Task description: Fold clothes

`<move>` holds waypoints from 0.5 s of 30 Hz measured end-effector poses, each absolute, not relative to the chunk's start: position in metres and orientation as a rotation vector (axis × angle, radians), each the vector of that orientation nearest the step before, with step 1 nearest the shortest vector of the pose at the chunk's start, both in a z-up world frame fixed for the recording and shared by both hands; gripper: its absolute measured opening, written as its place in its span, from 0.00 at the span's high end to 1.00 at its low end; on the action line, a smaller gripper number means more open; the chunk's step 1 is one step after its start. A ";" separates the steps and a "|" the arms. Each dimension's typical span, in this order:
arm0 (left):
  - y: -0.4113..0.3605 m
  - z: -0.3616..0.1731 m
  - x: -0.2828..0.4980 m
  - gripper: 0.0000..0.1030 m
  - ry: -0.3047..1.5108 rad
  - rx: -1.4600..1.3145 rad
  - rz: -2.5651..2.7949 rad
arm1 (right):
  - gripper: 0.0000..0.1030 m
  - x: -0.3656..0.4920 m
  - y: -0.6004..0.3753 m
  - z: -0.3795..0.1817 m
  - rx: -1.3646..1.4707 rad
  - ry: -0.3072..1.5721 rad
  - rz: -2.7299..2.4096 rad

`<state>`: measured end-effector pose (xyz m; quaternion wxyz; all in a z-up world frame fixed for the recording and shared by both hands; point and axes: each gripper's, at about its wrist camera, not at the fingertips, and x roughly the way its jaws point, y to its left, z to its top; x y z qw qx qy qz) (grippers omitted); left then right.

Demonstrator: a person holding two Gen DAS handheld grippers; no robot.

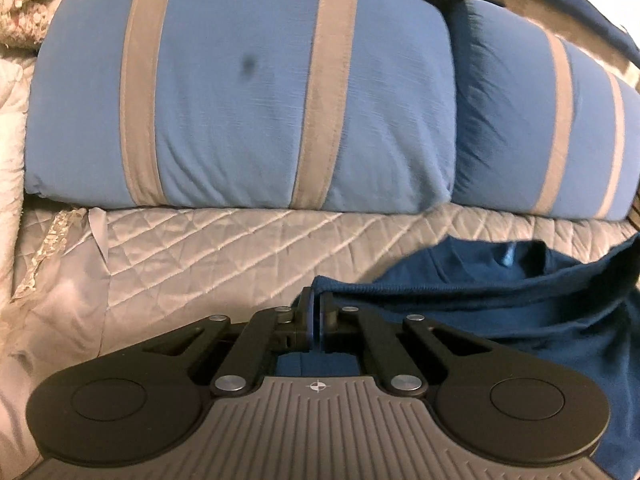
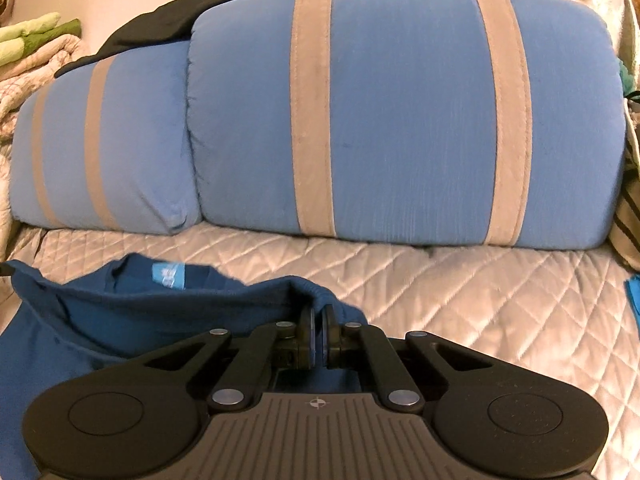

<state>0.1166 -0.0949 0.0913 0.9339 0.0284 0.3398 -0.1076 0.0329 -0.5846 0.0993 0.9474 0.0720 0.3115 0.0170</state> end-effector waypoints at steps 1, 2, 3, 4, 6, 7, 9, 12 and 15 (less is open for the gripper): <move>-0.095 0.089 0.121 0.97 0.696 0.054 -0.215 | 0.95 0.037 -0.584 0.099 0.145 0.633 0.033; -0.096 0.087 0.126 0.97 0.697 0.050 -0.211 | 0.95 0.042 -0.584 0.097 0.143 0.633 0.031; -0.097 0.085 0.130 0.97 0.699 0.047 -0.207 | 0.95 0.047 -0.584 0.096 0.141 0.633 0.029; -0.098 0.082 0.135 0.97 0.701 0.043 -0.203 | 0.95 0.052 -0.584 0.095 0.139 0.633 0.026; -0.098 0.079 0.141 0.97 0.705 0.037 -0.192 | 0.95 0.060 -0.583 0.092 0.137 0.631 0.021; -0.099 0.077 0.144 0.97 0.706 0.034 -0.187 | 0.95 0.064 -0.583 0.091 0.138 0.630 0.019; -0.099 0.075 0.150 0.97 0.712 0.026 -0.180 | 0.95 0.069 -0.582 0.088 0.138 0.629 0.016; -0.098 0.076 0.155 0.91 0.715 -0.004 -0.187 | 0.93 0.073 -0.580 0.087 0.141 0.622 0.017; -0.092 0.082 0.154 0.36 0.705 -0.059 -0.189 | 0.66 0.073 -0.580 0.091 0.180 0.605 0.019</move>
